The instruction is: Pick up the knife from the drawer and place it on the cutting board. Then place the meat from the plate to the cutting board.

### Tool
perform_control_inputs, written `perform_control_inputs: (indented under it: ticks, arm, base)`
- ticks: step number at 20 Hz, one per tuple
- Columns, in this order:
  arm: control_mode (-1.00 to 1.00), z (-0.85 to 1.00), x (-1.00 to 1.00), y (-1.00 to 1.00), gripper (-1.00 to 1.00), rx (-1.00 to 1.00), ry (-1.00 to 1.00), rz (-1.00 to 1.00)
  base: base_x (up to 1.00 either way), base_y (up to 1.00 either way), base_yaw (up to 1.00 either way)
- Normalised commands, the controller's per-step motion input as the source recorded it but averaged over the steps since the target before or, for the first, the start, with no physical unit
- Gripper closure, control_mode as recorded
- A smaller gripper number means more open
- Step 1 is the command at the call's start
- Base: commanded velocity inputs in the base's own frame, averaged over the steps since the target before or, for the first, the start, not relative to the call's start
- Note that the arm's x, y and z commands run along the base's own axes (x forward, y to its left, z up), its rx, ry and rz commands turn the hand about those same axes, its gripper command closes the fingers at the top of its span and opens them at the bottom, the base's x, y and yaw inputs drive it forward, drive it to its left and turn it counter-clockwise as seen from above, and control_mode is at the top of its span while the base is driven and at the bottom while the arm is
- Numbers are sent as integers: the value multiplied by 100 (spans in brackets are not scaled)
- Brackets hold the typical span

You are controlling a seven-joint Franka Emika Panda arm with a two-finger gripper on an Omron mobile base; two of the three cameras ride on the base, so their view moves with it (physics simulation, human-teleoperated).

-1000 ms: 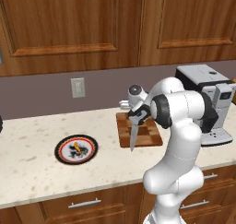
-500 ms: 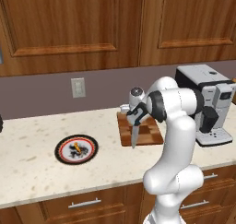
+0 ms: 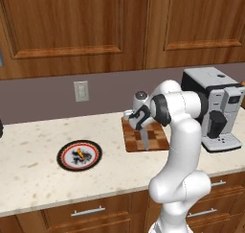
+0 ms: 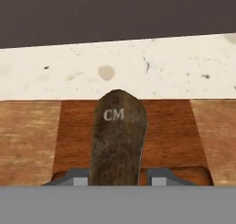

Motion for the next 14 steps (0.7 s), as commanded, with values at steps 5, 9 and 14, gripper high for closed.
perform_control_inputs:
  ticks: [5, 9, 14]
  arm:
    - [-100, -1, 0, 0, -100, 0, -2, 3]
    - [-100, 0, 0, 0, -100, 0, 0, 0]
    - [-100, 0, -16, 0, -100, 0, 0, 0]
  base:
    - [0, 0, 0]
    - [0, 0, 0]
    - [0, 0, 0]
